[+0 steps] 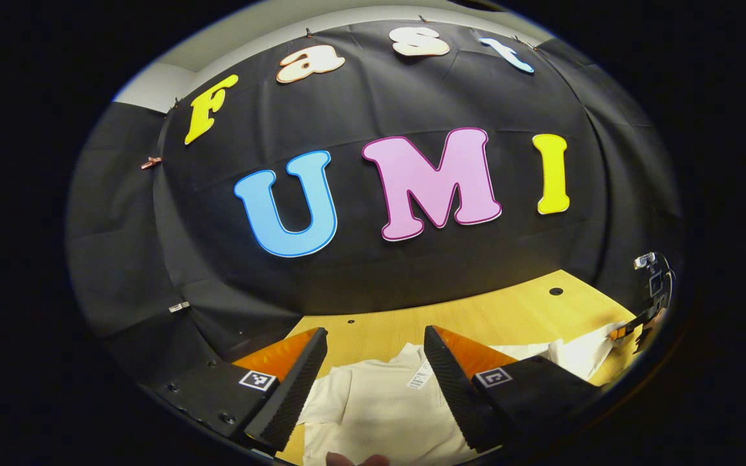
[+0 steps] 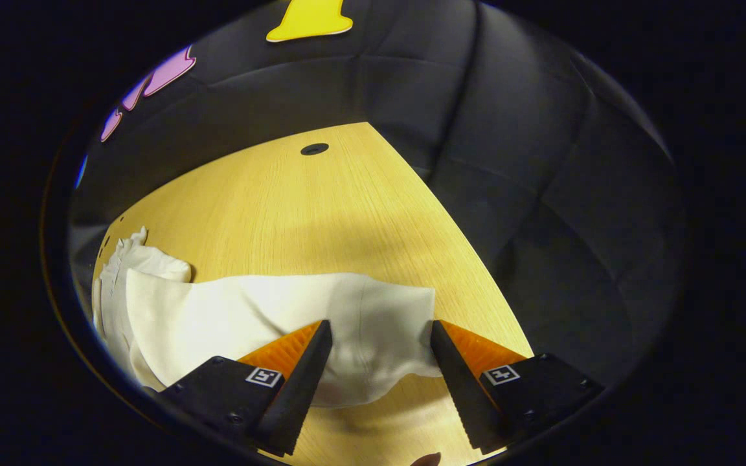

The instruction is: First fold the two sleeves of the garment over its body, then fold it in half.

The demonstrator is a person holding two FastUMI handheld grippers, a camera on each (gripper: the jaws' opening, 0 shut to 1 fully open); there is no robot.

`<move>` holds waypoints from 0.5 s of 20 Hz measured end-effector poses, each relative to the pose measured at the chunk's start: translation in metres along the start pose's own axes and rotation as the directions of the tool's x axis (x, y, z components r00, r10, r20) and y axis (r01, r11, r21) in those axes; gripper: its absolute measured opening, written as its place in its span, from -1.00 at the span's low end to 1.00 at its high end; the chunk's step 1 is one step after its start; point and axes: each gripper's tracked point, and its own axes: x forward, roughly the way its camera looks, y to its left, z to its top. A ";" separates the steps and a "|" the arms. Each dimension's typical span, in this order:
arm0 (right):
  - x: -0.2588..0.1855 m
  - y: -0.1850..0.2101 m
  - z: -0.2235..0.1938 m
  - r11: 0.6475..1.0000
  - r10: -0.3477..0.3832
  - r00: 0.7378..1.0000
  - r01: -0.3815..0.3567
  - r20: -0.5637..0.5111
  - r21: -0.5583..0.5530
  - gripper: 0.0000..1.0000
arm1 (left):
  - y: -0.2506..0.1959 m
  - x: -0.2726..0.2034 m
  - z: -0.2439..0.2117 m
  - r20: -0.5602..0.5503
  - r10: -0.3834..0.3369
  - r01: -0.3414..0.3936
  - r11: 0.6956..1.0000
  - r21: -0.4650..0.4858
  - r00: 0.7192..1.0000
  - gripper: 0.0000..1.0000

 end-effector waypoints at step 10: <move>-0.024 -0.004 0.001 1.000 -0.020 1.000 0.020 0.008 0.025 -0.69 | 0.023 -0.017 0.000 0.009 0.014 -0.014 0.999 0.034 1.000 0.92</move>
